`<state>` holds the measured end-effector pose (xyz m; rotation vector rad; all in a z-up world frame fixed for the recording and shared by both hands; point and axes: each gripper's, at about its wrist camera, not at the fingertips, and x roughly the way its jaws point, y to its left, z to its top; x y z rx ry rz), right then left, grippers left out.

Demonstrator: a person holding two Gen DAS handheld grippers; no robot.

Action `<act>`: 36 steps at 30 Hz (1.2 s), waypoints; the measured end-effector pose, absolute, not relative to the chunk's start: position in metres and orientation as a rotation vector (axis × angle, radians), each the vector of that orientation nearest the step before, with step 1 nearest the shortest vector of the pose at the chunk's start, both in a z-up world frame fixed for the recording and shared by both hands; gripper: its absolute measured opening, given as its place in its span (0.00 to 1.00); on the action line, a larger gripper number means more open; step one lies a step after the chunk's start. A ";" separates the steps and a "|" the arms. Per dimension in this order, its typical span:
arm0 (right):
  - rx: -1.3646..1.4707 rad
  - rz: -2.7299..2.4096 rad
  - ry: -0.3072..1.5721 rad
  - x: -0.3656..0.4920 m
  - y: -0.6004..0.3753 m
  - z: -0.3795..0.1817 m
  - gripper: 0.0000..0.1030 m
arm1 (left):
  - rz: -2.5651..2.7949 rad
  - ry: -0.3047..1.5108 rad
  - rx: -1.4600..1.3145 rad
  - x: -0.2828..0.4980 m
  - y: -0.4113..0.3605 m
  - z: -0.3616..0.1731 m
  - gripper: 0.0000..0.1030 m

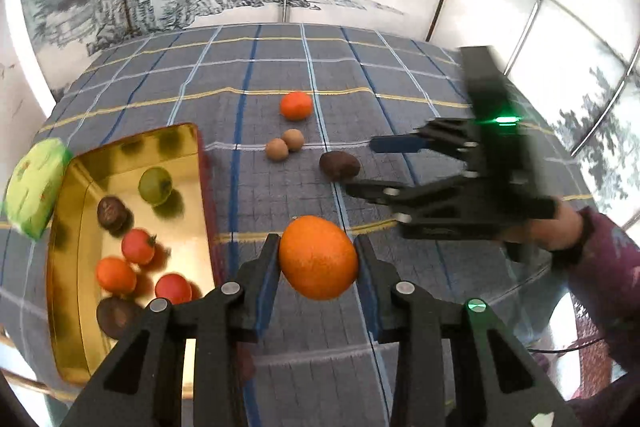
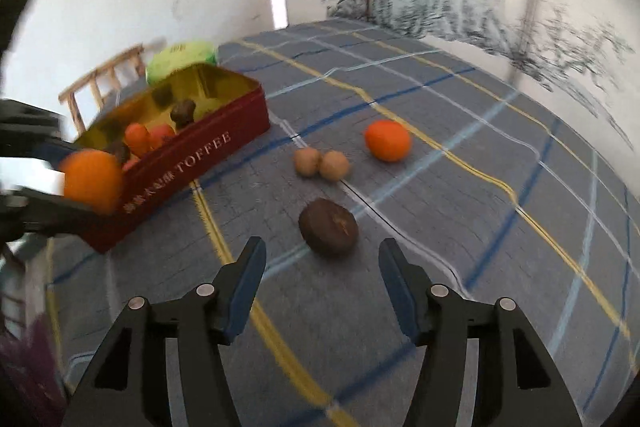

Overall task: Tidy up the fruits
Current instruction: 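Lift the tangerine with the left tool while the right tool grasps the dark brown fruit, then lower the tangerine into the tin and open the left tool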

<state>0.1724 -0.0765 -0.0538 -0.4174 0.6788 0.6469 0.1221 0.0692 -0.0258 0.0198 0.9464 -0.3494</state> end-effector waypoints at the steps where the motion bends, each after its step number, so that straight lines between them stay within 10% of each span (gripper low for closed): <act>1: -0.430 0.642 0.684 0.178 -0.072 -0.058 0.58 | -0.346 0.947 0.013 0.119 0.072 -0.025 0.32; 7: -0.453 0.618 0.746 0.208 -0.057 -0.078 0.56 | -0.300 0.933 -0.003 0.106 0.087 -0.018 0.32; 9: -0.427 0.598 0.751 0.211 -0.057 -0.073 0.36 | -0.282 0.925 -0.026 0.102 0.095 -0.016 0.32; 36: -0.106 0.179 0.723 0.160 -0.188 -0.072 0.36 | 0.007 0.850 -0.109 0.078 0.182 -0.038 0.32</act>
